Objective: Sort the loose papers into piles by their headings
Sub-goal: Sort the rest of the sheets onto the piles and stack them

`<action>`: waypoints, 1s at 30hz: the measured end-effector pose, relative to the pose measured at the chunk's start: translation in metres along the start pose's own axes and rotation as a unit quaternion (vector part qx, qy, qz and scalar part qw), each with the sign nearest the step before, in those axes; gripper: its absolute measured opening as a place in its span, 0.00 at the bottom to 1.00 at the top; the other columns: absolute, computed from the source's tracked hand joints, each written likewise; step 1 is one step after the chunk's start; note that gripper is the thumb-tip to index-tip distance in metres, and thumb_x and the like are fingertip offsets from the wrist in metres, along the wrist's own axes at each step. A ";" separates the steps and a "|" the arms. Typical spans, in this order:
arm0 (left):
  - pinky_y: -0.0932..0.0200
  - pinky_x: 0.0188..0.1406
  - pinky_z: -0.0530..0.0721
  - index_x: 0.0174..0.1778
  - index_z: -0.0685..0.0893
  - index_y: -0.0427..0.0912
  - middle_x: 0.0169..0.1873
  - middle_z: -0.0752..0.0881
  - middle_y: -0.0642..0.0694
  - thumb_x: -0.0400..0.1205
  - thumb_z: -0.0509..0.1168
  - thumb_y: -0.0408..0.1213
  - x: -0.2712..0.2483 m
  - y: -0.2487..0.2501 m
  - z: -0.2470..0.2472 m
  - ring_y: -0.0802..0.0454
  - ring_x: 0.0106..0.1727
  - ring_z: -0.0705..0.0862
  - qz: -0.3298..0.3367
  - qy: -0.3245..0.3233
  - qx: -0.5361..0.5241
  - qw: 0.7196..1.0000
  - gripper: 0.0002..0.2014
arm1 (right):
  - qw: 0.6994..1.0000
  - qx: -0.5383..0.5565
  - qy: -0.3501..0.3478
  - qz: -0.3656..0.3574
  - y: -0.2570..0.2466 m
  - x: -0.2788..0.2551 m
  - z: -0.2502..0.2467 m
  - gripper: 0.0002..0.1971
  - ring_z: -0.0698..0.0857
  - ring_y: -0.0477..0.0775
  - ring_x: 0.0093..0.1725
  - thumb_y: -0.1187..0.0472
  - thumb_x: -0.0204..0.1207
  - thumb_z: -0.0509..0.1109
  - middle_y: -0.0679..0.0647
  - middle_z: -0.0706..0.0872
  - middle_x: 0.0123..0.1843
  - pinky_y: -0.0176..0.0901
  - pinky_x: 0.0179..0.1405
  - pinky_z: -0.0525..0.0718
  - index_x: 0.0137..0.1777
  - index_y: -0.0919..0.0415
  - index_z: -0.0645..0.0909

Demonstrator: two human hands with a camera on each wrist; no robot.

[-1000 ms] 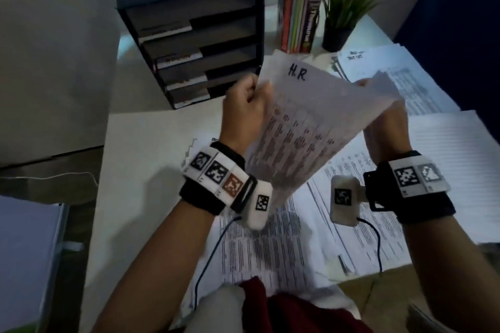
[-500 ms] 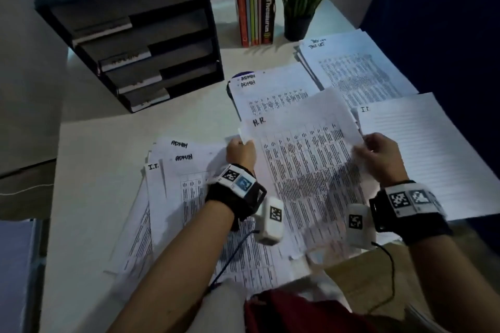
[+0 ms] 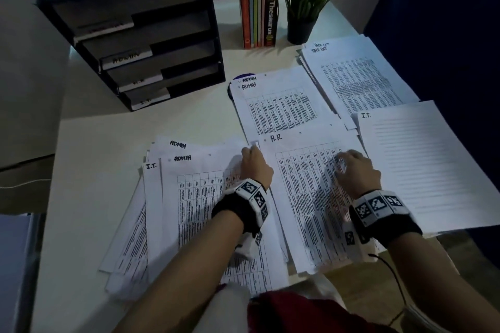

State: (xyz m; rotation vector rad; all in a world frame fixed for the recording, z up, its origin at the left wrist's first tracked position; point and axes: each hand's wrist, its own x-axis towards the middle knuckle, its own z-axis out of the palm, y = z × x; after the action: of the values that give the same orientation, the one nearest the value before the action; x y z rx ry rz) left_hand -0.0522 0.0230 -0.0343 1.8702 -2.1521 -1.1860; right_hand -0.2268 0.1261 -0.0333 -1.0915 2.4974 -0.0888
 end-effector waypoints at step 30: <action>0.63 0.61 0.73 0.52 0.86 0.34 0.52 0.84 0.49 0.79 0.54 0.20 -0.025 -0.170 -0.128 0.54 0.56 0.79 -0.037 0.070 -0.250 0.965 0.16 | 0.937 -0.123 -0.021 -0.327 -0.217 -0.078 0.074 0.22 0.55 0.65 0.78 0.62 0.76 0.67 0.57 0.52 0.81 0.69 0.71 0.60 0.70 0.55 0.70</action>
State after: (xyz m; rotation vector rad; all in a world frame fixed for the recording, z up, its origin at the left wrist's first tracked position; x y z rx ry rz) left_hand 0.1587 -0.0145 -0.0304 1.7501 -1.5331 -1.3988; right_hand -0.0004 0.0397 -0.0270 -1.9660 2.0395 0.0612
